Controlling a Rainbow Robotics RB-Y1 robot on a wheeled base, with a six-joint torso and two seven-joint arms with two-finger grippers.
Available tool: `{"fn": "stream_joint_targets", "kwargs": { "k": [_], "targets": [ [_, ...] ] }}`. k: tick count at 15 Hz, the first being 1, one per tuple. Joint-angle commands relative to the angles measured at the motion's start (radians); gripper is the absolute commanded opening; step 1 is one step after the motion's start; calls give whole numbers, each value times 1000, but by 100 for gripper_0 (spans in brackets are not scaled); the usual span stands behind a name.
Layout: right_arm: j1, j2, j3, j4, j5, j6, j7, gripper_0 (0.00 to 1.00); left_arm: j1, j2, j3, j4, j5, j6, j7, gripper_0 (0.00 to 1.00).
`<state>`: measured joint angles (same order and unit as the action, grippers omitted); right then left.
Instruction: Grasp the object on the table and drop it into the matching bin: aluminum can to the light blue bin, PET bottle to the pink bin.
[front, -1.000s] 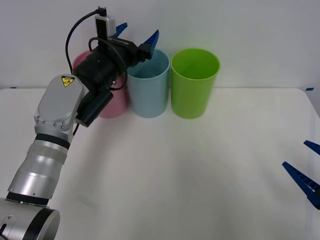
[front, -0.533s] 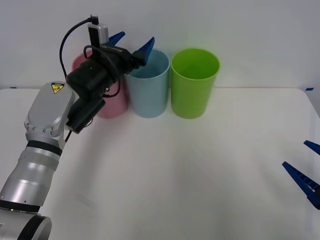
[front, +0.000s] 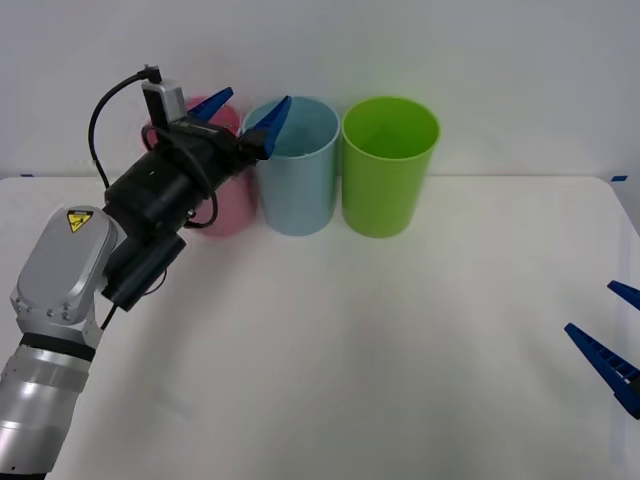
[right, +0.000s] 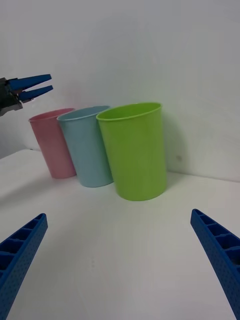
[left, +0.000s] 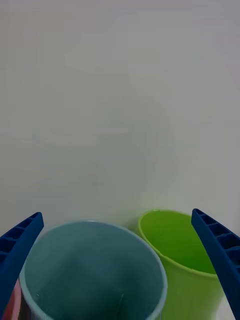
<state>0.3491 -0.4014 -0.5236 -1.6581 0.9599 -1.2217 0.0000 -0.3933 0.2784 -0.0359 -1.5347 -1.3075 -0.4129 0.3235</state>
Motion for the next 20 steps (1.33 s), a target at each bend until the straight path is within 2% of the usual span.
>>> {"fn": "stream_joint_targets", "kwargs": {
  "k": [1,7,15,20],
  "targets": [
    [0,0,0,0,0,0,0,100,85,13,8,-81,28,-9,-11,100],
    [0,0,0,0,0,0,0,100,215,64,22,-185,100,-52,-57,100],
    [0,0,0,0,0,0,0,100,349,70,137,-208,134,-279,-164,100],
    [0,0,0,0,0,0,0,100,416,68,205,-208,134,-465,-195,100]
  ]
}}
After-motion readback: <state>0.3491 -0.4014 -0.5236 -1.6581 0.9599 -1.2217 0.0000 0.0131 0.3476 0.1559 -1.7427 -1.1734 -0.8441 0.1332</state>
